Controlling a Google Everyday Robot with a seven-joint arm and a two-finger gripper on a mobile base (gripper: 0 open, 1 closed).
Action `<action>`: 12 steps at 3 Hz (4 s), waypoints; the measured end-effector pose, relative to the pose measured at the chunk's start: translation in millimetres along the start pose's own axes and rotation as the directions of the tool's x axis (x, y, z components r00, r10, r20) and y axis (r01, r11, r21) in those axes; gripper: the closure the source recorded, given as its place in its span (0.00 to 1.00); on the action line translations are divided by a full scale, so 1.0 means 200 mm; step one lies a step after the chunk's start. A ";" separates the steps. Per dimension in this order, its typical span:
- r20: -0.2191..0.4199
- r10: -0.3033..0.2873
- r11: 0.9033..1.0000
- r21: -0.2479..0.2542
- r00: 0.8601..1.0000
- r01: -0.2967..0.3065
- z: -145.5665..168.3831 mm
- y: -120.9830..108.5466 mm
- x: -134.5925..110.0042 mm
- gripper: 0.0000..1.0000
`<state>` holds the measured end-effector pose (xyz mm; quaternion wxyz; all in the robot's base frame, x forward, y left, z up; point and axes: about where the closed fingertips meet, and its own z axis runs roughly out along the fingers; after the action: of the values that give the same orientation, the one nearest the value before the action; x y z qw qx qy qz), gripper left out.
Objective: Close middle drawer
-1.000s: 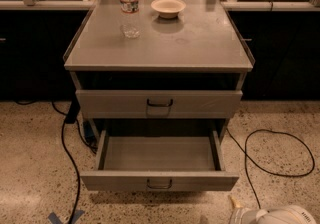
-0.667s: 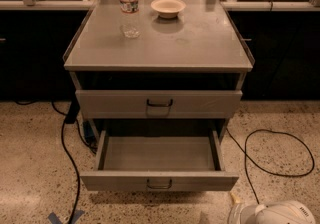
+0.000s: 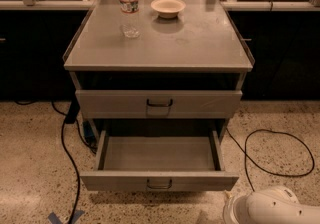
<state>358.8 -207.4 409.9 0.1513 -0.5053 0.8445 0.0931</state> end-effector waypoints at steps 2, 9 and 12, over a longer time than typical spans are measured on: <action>0.040 0.044 0.999 0.010 0.998 -0.044 0.06 -0.04 -0.02 0.00; 0.036 0.057 0.998 0.011 0.998 -0.057 0.08 -0.19 -0.07 0.00; 0.119 0.082 0.997 -0.014 0.989 -0.081 0.05 -0.41 -0.33 0.00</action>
Offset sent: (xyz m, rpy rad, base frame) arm 0.0064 0.0023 -0.0057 0.0258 -0.0173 -0.0317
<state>463.0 -188.4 423.1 0.1955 -0.4644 0.8534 0.1333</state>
